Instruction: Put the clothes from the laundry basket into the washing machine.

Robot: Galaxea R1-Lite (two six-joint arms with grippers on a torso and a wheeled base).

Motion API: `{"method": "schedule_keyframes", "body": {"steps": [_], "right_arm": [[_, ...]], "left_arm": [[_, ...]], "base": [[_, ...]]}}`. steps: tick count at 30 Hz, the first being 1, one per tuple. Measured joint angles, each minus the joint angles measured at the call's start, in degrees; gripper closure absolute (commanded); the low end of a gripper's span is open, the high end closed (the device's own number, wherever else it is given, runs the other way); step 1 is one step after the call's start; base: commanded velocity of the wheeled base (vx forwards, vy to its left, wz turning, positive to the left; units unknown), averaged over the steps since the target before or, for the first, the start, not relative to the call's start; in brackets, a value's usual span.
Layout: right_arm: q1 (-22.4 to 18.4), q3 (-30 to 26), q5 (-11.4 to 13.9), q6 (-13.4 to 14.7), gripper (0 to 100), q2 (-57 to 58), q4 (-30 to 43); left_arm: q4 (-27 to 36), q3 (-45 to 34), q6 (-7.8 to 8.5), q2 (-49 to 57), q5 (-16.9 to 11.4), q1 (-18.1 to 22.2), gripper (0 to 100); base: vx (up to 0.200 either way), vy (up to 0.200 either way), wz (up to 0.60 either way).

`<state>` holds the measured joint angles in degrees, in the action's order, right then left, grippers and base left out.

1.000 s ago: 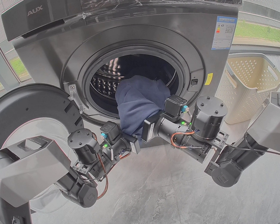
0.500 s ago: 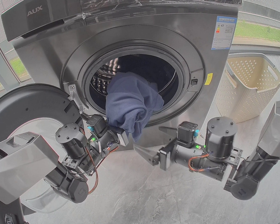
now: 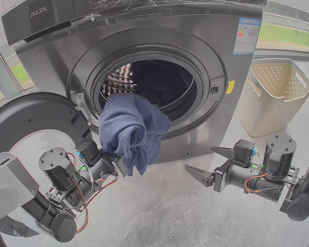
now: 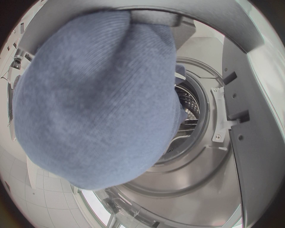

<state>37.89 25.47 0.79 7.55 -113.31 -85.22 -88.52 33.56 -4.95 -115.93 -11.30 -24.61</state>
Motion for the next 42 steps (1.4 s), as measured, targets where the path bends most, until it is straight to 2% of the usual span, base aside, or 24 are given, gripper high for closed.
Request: {"method": "schedule_keyframes", "body": {"steps": [3, 7, 10, 16, 32, 42], "right_arm": [[-1.6, -2.1, -0.2, 0.4, 0, 0.7, -1.0], [-2.5, -4.2, -0.3, 0.7, 0, 1.2, -1.5], [-2.7, -4.6, -0.4, 0.8, 0, 1.4, -1.6], [-2.8, -5.0, -0.4, 0.8, 0, 2.3, -1.6], [-2.0, -5.6, -0.4, 0.9, 0, 2.7, -1.6], [-1.2, -6.8, -0.4, 0.9, 0, 2.9, -1.6]], "left_arm": [[-0.1, -2.5, 0.2, 2.2, 0.0, 0.1, 100], [0.0, -5.3, 1.73, 4.5, -0.5, -0.1, 100], [0.0, -6.8, 2.08, 5.2, -0.6, -0.3, 100], [0.0, -7.6, 2.19, 4.9, -1.4, -0.5, 100], [0.0, -6.7, 2.52, 1.4, -1.1, -2.5, 100], [-0.1, -6.4, 2.46, 0.6, -1.0, -3.1, 100]], "base": [[0.0, 0.0, 0.0], [0.0, 0.0, 0.0], [0.0, 0.0, 0.0], [0.167, 0.0, 0.0], [0.2, 0.0, 0.0], [0.0, 0.0, 0.0]]}}
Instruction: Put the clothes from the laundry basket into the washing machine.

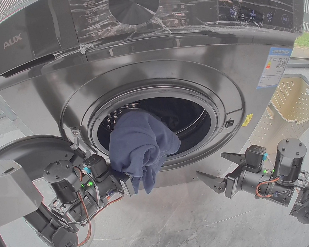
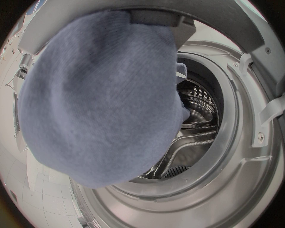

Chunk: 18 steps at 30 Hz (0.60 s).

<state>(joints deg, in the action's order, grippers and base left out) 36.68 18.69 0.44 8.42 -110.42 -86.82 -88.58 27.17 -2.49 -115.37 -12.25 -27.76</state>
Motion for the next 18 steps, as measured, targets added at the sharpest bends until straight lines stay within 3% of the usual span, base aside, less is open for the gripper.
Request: {"method": "schedule_keyframes", "body": {"steps": [6, 10, 12, 18], "right_arm": [[0.4, -0.5, 0.0, 0.0, 0, 0.0, 0.0], [0.9, -0.6, 0.0, 0.0, 0, 0.2, 0.0], [1.2, -0.6, 0.0, 0.0, 0, 0.4, 0.0], [1.6, -0.5, 0.0, -0.1, 0, 1.0, 0.0]], "left_arm": [[0.0, -0.1, 0.15, -0.4, 0.2, -0.2, 100], [0.0, 0.6, 2.76, -1.4, 1.4, -0.7, 100], [0.0, 1.9, 3.22, -2.1, 1.8, -1.3, 100], [0.0, 9.9, 3.06, -6.0, 4.6, -3.3, 100]], "base": [[0.0, 0.0, 0.0], [0.0, 0.0, 0.0], [0.0, 0.0, 0.0], [0.0, 0.0, 0.0]]}}
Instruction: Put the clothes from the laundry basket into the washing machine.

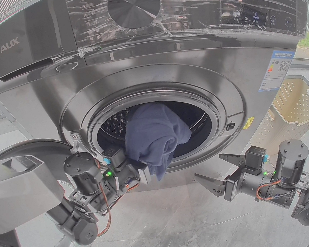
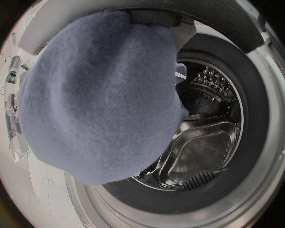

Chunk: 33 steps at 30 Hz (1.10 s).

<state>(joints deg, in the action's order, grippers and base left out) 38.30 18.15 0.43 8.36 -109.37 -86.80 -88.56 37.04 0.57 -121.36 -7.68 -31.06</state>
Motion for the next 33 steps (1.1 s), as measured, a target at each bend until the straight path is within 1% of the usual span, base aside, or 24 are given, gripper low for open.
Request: {"method": "schedule_keyframes", "body": {"steps": [5, 8, 13, 17, 24, 33], "right_arm": [[0.3, 0.0, 0.0, 0.0, 0, 0.3, 0.0], [0.6, 0.0, 0.0, 0.0, 0, 0.4, 0.0], [0.9, 0.0, 0.1, 0.0, 0, 0.5, 0.0], [1.0, 0.0, 0.1, 0.0, 0, 0.5, -0.2], [1.1, 0.0, 0.2, 0.1, 0, 0.2, -0.6], [1.5, -1.9, 0.4, -0.2, 0, -0.2, -1.3]], "left_arm": [[0.7, 8.9, -0.44, -5.1, 1.7, -0.8, 100], [1.8, 14.1, -1.22, -8.2, 2.0, -0.7, 100], [6.4, 23.4, -3.15, -12.6, 2.4, -0.3, 100], [10.5, 31.0, -3.96, -15.6, 2.6, 0.0, 100], [17.5, 45.5, -4.51, -21.2, 3.9, 0.6, 100], [27.9, 64.1, -4.86, -27.7, 8.7, 2.4, 100]], "base": [[0.0, 0.0, 0.0], [0.0, 0.0, 0.0], [0.0, 0.0, 0.0], [0.0, 0.0, 0.0], [0.0, 0.0, 0.0], [0.0, 0.0, 0.0]]}}
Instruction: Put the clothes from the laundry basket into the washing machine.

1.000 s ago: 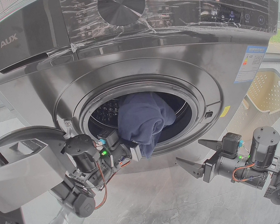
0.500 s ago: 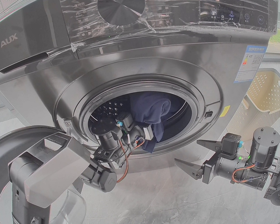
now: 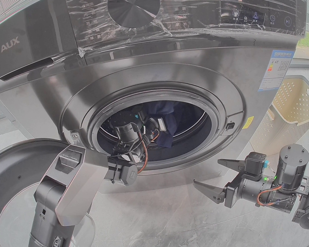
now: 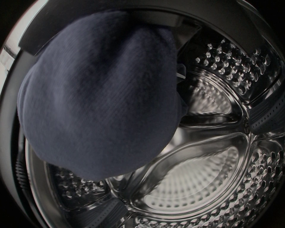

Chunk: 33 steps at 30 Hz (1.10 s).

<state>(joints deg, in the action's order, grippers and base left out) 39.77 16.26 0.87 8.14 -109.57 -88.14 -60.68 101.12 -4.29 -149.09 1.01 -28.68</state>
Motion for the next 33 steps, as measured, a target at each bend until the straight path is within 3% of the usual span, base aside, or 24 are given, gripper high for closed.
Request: {"method": "schedule_keyframes", "body": {"steps": [3, 4, 11, 22, 28, 33], "right_arm": [[0.3, -0.5, 0.1, 0.0, 0, 0.0, -0.2], [0.3, -0.6, 0.1, 0.0, 0, 0.0, -0.3], [0.3, -0.6, 0.2, 0.1, 0, -0.1, -0.4], [0.0, -0.5, 0.2, 0.0, 0, 0.0, -0.4], [-0.1, -0.2, 0.1, 0.0, 0, 0.1, -0.4], [-0.2, -0.2, 0.2, 0.0, 0, 0.1, -0.4]], "left_arm": [[3.2, 4.1, -0.41, -1.4, 1.6, 0.7, 100], [3.9, 5.1, -0.55, -1.7, 1.9, 0.8, 0], [6.3, 6.4, -2.28, -2.5, 3.1, 1.2, 0], [16.8, -6.1, -6.05, 5.2, 3.7, -1.4, 0], [19.9, -14.7, -6.86, 11.2, 2.1, -3.8, 0], [19.3, -16.3, -6.95, 13.6, 1.9, -4.7, 0]], "base": [[0.0, 0.0, 0.0], [0.0, 0.0, 0.0], [0.0, 0.0, 0.0], [0.0, 0.0, 0.0], [0.0, 0.0, 0.0], [0.0, 0.0, 0.0]]}}
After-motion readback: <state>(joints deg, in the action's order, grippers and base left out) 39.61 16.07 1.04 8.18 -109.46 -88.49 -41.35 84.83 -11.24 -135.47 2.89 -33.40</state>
